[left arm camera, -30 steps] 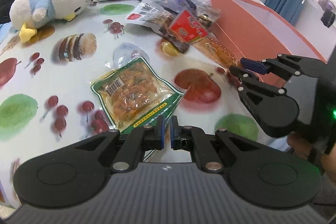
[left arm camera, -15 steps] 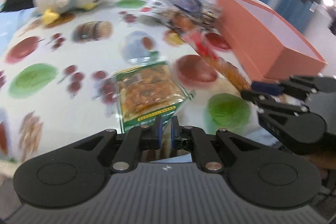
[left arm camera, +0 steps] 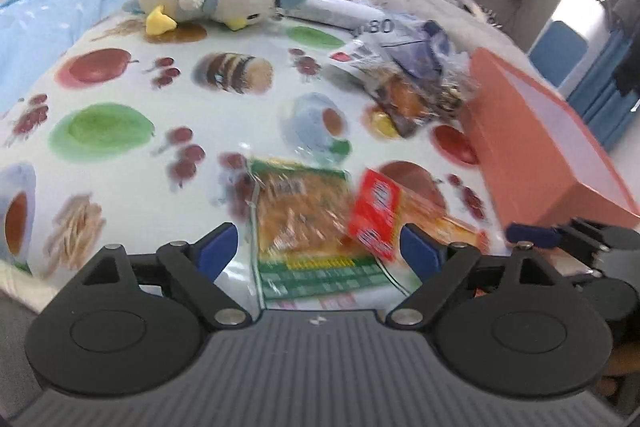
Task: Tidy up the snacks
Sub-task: 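Lift the green-striped bag with the left tool while right lifts the red-labelled pack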
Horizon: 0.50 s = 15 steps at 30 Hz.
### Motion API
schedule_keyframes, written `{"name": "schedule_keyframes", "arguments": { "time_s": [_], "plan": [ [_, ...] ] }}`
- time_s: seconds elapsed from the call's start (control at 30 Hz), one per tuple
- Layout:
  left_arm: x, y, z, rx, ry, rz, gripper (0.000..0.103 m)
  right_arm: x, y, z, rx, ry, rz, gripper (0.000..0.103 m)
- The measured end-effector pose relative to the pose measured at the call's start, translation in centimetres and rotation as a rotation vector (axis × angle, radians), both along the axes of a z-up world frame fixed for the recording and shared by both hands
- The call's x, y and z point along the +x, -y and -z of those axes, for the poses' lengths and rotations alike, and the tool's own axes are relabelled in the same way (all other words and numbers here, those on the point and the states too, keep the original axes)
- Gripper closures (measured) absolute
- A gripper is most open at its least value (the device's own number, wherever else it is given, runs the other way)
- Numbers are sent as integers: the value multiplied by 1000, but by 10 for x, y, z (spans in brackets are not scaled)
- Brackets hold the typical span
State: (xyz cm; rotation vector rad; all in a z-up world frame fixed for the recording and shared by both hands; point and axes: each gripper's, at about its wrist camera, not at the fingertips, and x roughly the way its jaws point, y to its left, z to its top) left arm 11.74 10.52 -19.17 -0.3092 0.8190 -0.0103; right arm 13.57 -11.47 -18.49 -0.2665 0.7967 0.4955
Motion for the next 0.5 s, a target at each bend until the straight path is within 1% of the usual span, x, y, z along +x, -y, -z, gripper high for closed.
{"name": "schedule_keyframes", "arguments": {
  "time_s": [0.07,0.17,0.27,0.37,0.4,0.47,0.5],
  "plan": [
    [13,-5,6,-4,-17,-16,12,9,6,5,22,-19,-10,27],
    [28,-9,14,-34,-31,-25,12,23,14,14,63,-101,-41,27],
    [38,-9,22,-51,-44,-35,12,25,17,20,61,-102,-68,27],
    [42,-5,28,-50,-53,-36,12,26,17,27,37,-101,-94,27],
    [43,-4,30,-42,-55,-44,13,26,15,31,4,-109,-102,28],
    [45,-3,32,-36,-69,-56,13,26,14,36,-35,-105,-99,28],
    [45,-3,33,-43,-70,-55,13,26,16,37,-31,-103,-91,30]
  ]
}}
